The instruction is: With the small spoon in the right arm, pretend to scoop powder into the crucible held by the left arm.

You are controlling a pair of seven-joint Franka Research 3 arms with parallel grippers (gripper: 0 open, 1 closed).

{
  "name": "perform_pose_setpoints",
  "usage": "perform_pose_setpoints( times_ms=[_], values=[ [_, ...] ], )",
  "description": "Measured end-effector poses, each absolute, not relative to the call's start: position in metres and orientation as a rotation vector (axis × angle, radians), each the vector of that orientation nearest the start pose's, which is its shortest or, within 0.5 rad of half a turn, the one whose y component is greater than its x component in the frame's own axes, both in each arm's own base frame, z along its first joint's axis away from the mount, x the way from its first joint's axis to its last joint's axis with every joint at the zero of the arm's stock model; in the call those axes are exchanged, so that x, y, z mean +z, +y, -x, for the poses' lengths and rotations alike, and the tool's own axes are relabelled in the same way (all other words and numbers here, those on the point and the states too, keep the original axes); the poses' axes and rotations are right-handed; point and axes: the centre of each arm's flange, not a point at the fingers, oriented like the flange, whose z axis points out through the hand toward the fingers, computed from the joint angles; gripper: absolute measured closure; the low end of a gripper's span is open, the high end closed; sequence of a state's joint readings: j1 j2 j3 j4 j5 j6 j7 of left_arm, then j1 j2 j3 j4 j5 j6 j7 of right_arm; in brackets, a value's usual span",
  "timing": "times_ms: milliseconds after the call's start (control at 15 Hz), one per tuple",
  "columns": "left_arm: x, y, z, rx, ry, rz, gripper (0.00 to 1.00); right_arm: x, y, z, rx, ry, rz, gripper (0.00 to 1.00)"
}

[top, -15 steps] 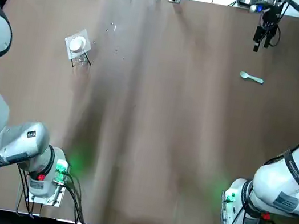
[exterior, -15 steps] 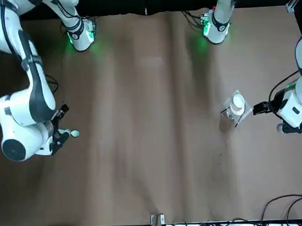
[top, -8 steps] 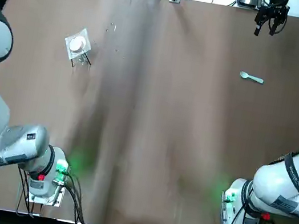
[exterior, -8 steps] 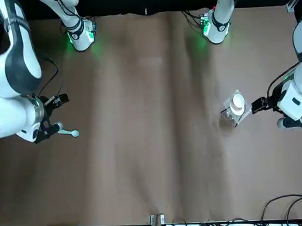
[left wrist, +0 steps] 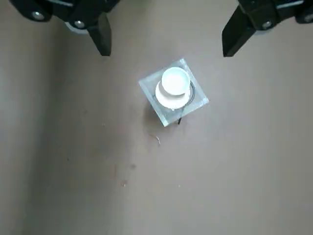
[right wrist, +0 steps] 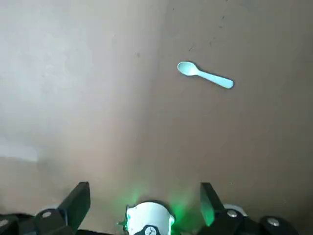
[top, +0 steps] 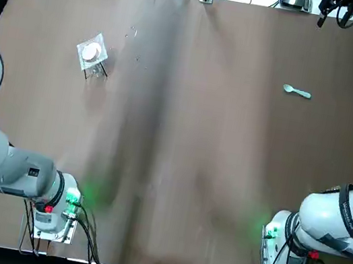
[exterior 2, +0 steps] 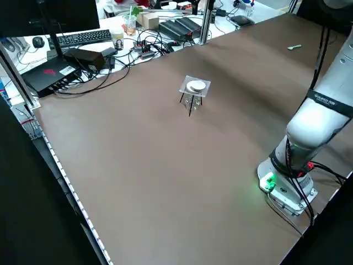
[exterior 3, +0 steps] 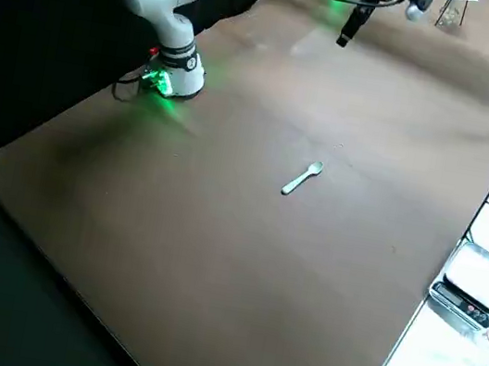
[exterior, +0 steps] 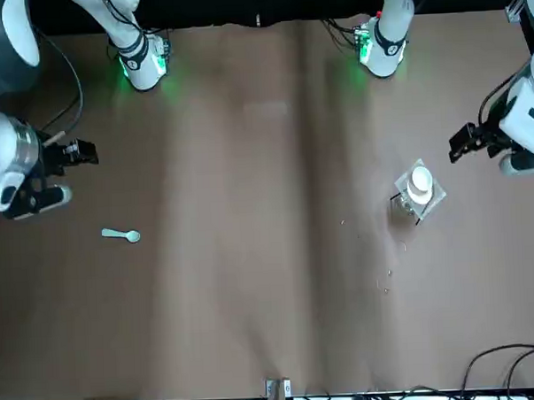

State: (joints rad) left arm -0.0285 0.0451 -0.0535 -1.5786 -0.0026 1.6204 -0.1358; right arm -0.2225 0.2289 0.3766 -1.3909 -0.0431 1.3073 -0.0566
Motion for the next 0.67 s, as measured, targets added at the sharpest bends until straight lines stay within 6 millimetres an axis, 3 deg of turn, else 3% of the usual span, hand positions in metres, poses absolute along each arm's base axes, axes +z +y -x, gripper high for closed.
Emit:
perform_pose_setpoints(
  times_ms=[467, 667],
  values=[
    [0.596, -0.046, -0.564, 0.024, 0.036, 3.165, 0.00, 0.583, 0.078, -0.545, 0.295, -0.331, 3.143, 0.00],
    [0.595, -0.047, -0.564, 0.028, 0.047, 3.168, 0.00, 0.591, 0.084, -0.538, 0.224, -0.340, 3.159, 0.00]
  ],
)
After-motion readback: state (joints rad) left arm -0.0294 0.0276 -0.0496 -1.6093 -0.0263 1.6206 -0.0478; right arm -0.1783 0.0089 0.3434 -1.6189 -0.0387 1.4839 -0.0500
